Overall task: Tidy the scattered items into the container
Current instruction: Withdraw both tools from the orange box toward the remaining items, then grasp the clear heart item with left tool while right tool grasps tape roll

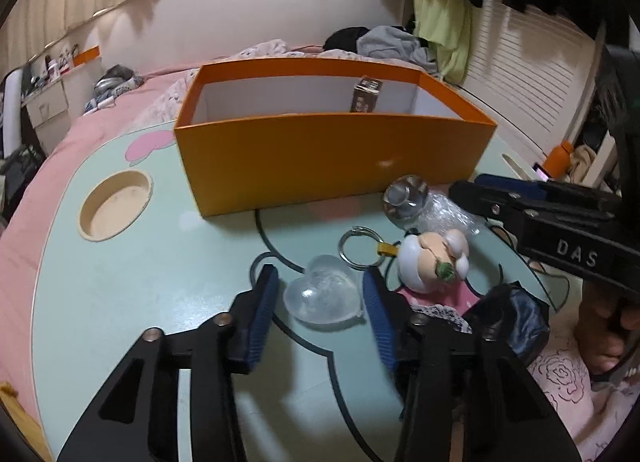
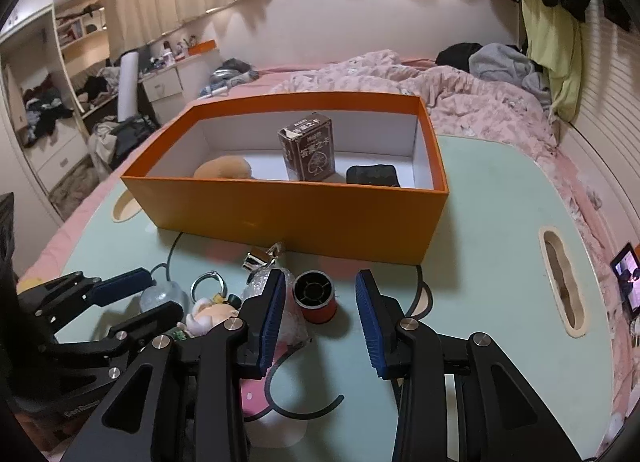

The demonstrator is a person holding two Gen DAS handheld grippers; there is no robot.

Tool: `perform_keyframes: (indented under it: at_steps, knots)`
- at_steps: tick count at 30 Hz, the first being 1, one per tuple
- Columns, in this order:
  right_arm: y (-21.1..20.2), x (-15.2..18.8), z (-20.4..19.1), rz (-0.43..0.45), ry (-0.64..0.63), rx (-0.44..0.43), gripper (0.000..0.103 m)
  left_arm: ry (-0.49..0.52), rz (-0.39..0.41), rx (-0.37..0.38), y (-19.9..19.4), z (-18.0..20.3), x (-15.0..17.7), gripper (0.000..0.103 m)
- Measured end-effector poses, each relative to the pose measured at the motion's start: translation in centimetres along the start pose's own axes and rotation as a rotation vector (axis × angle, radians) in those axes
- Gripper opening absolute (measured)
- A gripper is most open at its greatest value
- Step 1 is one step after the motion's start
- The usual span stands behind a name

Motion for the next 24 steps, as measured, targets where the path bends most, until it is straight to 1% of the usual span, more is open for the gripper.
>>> perform_keyframes:
  at_steps: [2,6,10,14,15,16,17,18,19,24]
  knots:
    - [-0.1,0.0,0.5,0.005,0.024,-0.003,0.036,0.009,0.004,0.001,0.0,0.2,0.1,0.039]
    - [-0.4,0.0,1.2,0.013,0.068,-0.027,0.034,-0.012,0.013,0.025,0.0,0.0,0.0,0.039]
    - [-0.3,-0.1,0.7,0.008,0.047,-0.020,0.032,-0.042,0.021,0.044,-0.2,-0.4,0.2,0.039]
    - [-0.2,-0.1,0.0,0.002,0.006,-0.015,0.032,-0.043,0.022,0.045,-0.3,-0.4,0.3,0.039]
    - [0.2,0.0,-0.2,-0.011,-0.010,-0.003,0.029,-0.042,0.022,0.043,-0.2,-0.4,0.3,0.039]
    - [0.6,0.2,-0.3,-0.026,-0.029,0.018,0.031,-0.041,0.022,0.043,-0.3,-0.4,0.3,0.039]
    - [1.2,0.5,-0.4,-0.051,-0.040,0.031,0.023,-0.042,0.022,0.043,-0.3,-0.5,0.3,0.039]
    - [1.9,0.9,-0.3,-0.083,-0.038,0.029,0.021,-0.043,0.023,0.044,-0.3,-0.5,0.3,0.039]
    - [2.3,1.0,-0.2,-0.093,-0.029,0.020,0.021,-0.045,0.023,0.047,-0.2,-0.5,0.3,0.039]
    - [2.4,1.1,0.5,-0.089,0.013,-0.014,0.020,-0.047,0.026,0.048,-0.4,-0.7,0.3,0.039]
Point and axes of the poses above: each gripper's, at about its wrist camera, not at the fingertips, and y roughly the way its jaws point, z to its right, x to its underside, the point moved 8 cm from there along y, roughly the way its jaws point, and after that the axes turned 1 degree about z, right-handed, at the moved point
